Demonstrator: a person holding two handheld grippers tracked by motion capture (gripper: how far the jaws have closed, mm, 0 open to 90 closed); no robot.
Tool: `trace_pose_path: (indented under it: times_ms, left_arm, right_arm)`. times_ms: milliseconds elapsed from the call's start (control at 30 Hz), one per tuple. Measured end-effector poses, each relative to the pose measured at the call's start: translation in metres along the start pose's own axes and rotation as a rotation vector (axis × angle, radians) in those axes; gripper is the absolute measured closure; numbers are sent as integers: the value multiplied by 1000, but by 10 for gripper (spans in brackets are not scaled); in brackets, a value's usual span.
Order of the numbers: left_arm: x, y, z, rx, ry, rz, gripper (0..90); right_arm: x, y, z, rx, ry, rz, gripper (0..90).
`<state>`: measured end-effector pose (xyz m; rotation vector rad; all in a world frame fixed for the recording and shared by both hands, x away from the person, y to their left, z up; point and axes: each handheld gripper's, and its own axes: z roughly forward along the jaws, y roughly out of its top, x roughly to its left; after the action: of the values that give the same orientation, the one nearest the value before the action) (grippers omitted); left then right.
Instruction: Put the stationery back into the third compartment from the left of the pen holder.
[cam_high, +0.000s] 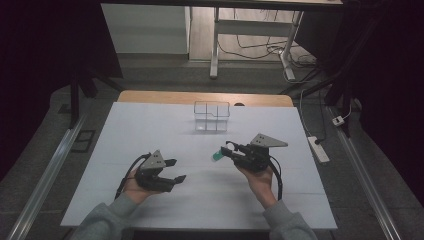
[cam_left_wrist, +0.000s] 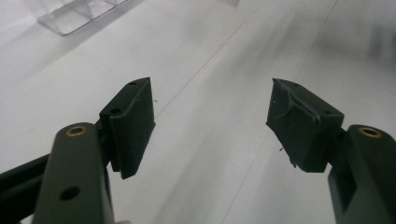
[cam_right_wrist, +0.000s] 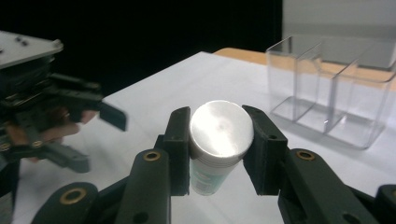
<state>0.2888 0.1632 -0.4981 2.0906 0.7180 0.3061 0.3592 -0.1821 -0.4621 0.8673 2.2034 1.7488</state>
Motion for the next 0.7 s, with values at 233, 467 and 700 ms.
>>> trace_pose_path:
  times_ms: [233, 467, 700]
  left_arm:
    - [11, -19, -15, -3, 31, -52, 309]
    - [16, -36, -28, 7, 57, -78, 305]
    - [21, -53, -41, 14, 86, -108, 304]
  right_arm:
    - [-15, 14, 3, -21, -23, 25, 642]
    - [-25, 36, 14, -38, -40, 17, 641]
    - [-45, 51, 23, -48, -82, 39, 641]
